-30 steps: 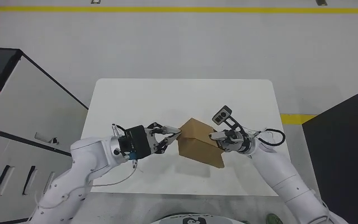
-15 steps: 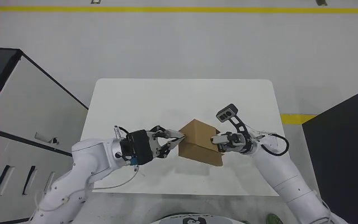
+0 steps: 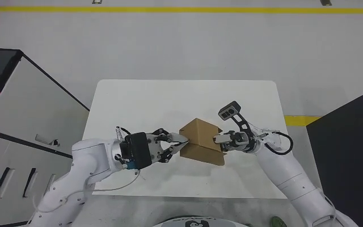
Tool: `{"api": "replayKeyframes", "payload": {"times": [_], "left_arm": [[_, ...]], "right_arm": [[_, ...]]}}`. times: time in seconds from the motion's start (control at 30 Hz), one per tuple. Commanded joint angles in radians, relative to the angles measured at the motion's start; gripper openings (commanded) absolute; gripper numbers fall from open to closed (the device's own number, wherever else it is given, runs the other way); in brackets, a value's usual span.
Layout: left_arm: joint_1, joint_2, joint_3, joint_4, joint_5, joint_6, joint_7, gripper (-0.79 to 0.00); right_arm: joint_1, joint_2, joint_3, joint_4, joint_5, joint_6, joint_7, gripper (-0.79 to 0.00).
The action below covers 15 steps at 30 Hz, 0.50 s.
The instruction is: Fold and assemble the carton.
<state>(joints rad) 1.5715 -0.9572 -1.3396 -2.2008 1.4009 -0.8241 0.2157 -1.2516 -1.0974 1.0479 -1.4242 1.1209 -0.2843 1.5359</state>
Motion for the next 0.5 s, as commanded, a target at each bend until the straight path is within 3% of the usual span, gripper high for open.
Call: {"api": "replayKeyframes", "payload": {"times": [0.0, 0.47], "left_arm": [[-0.004, 0.0, 0.003, 0.001, 0.002, 0.003, -0.006, -0.785], [-0.025, -0.002, 0.016, 0.03, 0.002, 0.011, -0.024, -0.785]], "right_arm": [[0.01, 0.002, -0.011, 0.007, 0.0, 0.0, 0.0, -0.785], [0.028, 0.02, -0.045, 0.011, 0.025, 0.0, 0.0, -0.785]]}}
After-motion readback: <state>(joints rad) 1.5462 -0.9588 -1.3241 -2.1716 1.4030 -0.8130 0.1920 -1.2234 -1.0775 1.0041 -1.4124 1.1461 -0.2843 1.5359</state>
